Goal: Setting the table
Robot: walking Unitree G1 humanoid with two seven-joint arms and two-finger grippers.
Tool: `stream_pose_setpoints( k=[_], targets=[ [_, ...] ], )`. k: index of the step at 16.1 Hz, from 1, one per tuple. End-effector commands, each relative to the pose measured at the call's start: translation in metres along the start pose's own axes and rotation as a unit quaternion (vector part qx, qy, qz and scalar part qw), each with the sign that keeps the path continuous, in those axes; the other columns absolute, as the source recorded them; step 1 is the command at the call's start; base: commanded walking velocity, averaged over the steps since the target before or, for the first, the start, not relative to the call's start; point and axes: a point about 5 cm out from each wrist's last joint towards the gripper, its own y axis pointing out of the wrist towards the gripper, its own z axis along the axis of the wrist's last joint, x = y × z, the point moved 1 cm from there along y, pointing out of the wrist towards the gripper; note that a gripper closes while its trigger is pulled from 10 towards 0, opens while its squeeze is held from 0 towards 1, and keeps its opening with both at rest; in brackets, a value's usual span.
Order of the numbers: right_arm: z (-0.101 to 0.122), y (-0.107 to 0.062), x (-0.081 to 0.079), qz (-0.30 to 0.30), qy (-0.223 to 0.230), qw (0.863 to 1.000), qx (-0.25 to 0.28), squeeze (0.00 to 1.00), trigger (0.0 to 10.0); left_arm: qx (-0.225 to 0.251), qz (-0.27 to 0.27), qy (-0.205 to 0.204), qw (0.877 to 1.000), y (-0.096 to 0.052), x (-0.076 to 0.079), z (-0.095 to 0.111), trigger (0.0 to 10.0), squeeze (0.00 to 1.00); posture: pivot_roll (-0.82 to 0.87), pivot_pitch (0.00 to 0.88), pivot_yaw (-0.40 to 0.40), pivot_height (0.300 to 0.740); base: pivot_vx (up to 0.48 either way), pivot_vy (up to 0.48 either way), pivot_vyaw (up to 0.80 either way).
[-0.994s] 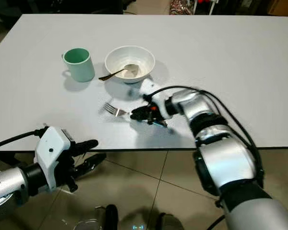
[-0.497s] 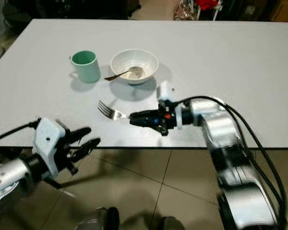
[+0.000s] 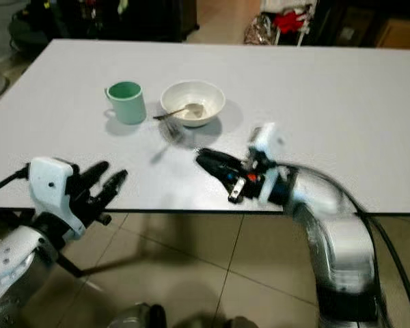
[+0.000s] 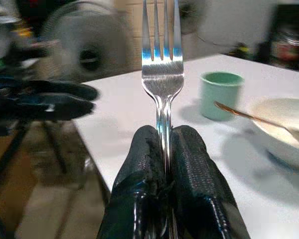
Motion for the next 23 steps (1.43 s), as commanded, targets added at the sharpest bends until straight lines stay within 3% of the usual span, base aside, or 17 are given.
stream_pose_setpoints(
  k=[1,2,3,6,9,13,23],
  targets=[
    [0.006,-0.005,-0.001,-0.043,-0.004,0.999,0.003,0.00,0.0,0.008,0.022,0.014,1.000,-0.001,-0.001,0.002,10.0,0.00,-0.05,0.056,0.033,0.740,0.000,0.000,0.00],
    [0.005,-0.008,-0.004,-0.094,0.012,0.996,0.007,0.00,0.0,0.010,0.047,0.039,0.998,0.001,-0.001,0.002,10.0,0.00,-0.06,0.051,0.031,0.740,0.000,0.000,0.00],
    [0.000,-0.011,-0.002,-0.151,0.012,0.988,-0.002,0.00,9.7,0.007,0.054,0.047,0.997,0.003,-0.001,0.001,10.0,0.00,-0.05,0.043,0.029,0.740,0.000,0.000,0.00],
    [-0.018,-0.011,0.003,-0.244,-0.002,0.969,-0.043,0.00,10.0,0.006,0.053,0.051,0.997,0.006,-0.002,0.000,10.0,0.00,-0.05,0.036,0.027,0.740,0.000,0.000,0.00],
    [-0.021,-0.009,-0.005,-0.270,0.006,0.961,-0.056,0.00,10.0,0.013,0.066,0.048,0.997,0.006,-0.003,0.000,10.0,0.00,-0.05,0.031,0.025,0.740,0.259,0.000,0.00],
    [-0.022,-0.002,-0.014,-0.258,0.006,0.966,-0.036,0.00,10.0,0.011,0.081,0.049,0.995,0.007,-0.010,0.001,10.0,0.00,-0.03,0.030,0.019,0.740,0.279,0.000,0.00],
    [-0.022,-0.003,-0.005,-0.275,0.002,0.961,-0.036,0.00,10.0,0.012,0.083,0.054,0.995,0.004,-0.013,0.002,10.0,0.00,-0.01,0.023,0.012,0.740,0.280,0.000,0.21]
  ],
)
